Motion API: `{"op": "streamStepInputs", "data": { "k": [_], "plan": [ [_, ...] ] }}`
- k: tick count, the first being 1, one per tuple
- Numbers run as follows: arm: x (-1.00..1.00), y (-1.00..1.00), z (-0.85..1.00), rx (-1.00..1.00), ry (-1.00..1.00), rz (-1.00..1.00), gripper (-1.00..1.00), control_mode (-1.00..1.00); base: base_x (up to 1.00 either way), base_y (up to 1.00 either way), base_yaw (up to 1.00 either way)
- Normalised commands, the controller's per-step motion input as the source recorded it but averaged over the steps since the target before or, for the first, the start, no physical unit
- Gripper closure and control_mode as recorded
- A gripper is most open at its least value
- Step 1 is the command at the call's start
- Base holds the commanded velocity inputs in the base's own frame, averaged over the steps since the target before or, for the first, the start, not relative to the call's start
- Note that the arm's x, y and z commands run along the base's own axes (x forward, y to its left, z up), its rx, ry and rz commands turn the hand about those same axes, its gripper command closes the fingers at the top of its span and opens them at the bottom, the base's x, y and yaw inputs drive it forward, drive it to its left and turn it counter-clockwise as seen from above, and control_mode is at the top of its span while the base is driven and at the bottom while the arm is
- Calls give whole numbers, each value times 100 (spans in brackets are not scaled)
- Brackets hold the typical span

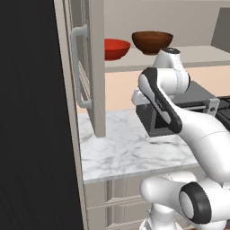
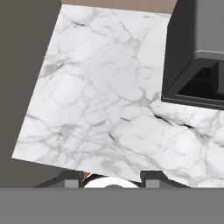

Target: Pick up the bowls from the cabinet and place each bowl in front of a stool on the dining counter.

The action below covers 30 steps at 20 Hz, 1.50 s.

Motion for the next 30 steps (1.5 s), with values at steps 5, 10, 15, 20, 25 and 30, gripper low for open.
{"op": "streamStepInputs", "data": {
  "k": [5,10,15,20,25,30],
  "plan": [
    [-5,7,2,-1,-7,4,-100,-100,0,0,0],
    [-8,14,28,-12,-22,1,-100,-100,0,0,0],
    [1,9,42,-26,-22,2,-100,-100,0,0,0],
    [0,0,58,-30,-16,8,-100,-100,0,0,0],
    [0,0,69,-23,-12,17,-100,-100,0,0,0],
    [10,3,23,-14,1,34,-100,-100,0,0,0]
  ]
}}
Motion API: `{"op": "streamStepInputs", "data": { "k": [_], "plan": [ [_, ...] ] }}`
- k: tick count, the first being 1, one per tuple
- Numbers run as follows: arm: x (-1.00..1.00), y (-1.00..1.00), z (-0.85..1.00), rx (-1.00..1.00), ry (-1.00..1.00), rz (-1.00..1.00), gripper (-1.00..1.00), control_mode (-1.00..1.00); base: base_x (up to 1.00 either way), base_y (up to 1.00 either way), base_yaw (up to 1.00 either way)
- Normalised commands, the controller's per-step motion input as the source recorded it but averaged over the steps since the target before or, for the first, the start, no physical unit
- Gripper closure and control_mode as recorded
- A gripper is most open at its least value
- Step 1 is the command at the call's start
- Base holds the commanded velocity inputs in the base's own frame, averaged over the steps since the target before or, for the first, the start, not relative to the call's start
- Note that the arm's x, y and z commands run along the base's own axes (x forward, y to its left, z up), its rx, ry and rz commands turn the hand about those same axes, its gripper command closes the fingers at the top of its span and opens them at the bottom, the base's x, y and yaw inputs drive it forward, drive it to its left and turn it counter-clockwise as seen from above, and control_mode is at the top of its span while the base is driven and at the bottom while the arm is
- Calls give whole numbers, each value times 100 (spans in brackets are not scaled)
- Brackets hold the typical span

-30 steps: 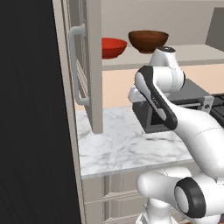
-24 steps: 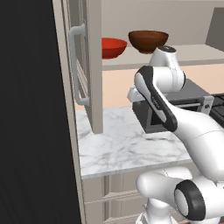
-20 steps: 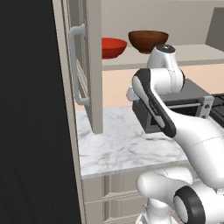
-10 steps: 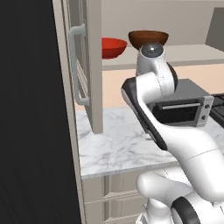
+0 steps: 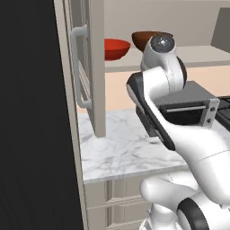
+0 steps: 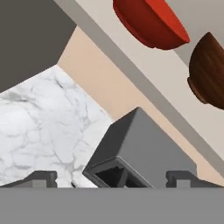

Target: Pick up the bowls from the cabinet and place each bowl in front of a stool on the dining counter.

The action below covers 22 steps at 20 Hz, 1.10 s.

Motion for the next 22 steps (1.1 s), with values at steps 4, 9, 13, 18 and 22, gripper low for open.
{"op": "streamStepInputs", "data": {
  "k": [4,9,13,18,22],
  "plan": [
    [26,14,14,-9,-3,24,-100,-100,0,0,0],
    [40,34,1,-5,-14,13,-100,-100,0,0,0],
    [44,33,17,-14,-2,4,-100,-100,0,0,0],
    [28,10,40,-16,8,2,-100,-100,0,0,0],
    [19,7,24,-11,10,1,-100,-100,0,0,0]
  ]
}}
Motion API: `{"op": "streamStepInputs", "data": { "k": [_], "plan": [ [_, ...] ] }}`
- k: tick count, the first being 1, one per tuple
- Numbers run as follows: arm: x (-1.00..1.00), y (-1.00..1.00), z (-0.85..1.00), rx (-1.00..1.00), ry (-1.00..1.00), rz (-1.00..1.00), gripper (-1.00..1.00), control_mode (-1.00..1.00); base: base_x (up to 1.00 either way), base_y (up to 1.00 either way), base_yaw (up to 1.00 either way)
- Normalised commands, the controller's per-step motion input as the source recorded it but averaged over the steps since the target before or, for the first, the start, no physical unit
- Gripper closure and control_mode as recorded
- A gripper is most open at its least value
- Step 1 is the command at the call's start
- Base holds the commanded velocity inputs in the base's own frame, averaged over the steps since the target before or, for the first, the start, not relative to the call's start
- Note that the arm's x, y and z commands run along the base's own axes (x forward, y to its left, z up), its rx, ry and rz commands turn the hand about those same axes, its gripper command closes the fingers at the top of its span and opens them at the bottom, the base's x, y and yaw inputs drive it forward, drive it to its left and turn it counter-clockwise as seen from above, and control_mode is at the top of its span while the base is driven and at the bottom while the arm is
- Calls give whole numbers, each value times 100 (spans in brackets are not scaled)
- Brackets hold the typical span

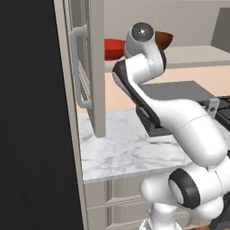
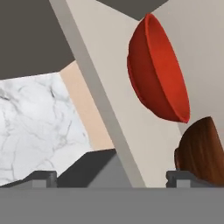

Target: Pick up the bowls from the cabinet and place each bowl in front of a stool on the dining counter.

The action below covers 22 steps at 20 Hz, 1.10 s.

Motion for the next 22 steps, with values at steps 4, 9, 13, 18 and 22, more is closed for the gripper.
{"op": "streamStepInputs", "data": {
  "k": [4,9,13,18,22],
  "plan": [
    [32,13,20,-8,3,0,-100,-100,0,0,0],
    [36,4,11,-5,1,0,-100,-100,0,0,0],
    [39,0,-1,0,5,5,-100,-100,0,0,0],
    [43,0,-2,0,3,8,-100,-100,0,0,0],
    [43,0,-6,0,7,7,-100,-100,0,0,0]
  ]
}}
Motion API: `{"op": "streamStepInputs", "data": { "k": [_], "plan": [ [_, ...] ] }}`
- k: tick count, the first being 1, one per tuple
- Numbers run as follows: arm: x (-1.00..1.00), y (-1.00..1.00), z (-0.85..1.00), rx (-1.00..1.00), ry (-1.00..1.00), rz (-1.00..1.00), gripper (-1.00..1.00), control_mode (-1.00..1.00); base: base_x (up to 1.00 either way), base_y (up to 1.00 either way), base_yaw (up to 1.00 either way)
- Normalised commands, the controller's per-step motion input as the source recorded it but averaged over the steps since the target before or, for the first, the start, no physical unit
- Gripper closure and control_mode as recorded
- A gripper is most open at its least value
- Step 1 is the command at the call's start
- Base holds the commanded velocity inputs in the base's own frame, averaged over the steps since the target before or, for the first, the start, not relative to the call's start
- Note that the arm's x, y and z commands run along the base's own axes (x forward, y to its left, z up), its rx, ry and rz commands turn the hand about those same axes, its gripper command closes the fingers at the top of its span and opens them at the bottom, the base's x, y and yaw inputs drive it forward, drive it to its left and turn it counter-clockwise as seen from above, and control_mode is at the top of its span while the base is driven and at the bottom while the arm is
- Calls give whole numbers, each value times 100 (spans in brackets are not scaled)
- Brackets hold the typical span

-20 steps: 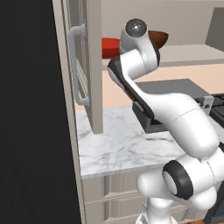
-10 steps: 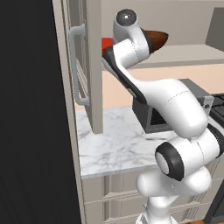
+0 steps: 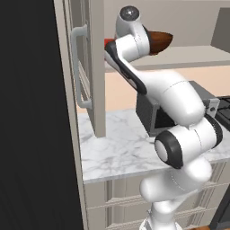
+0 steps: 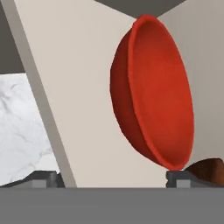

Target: Pick up the bowls from the cabinet and place each bowl in front of a stool on the dining counter.

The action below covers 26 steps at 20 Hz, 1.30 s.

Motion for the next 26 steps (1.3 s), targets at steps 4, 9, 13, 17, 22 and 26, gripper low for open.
{"op": "streamStepInputs", "data": {
  "k": [4,9,13,17,22,26],
  "plan": [
    [42,1,-12,0,9,5,-100,-100,0,0,0],
    [34,0,-5,0,3,3,-100,-100,0,0,0],
    [39,2,-6,0,4,0,-100,-100,0,0,0],
    [44,12,-14,-1,8,0,-100,-100,0,0,0],
    [40,9,-7,-1,6,0,-100,-100,0,0,0],
    [37,3,0,0,3,0,-100,-100,0,0,0]
  ]
}}
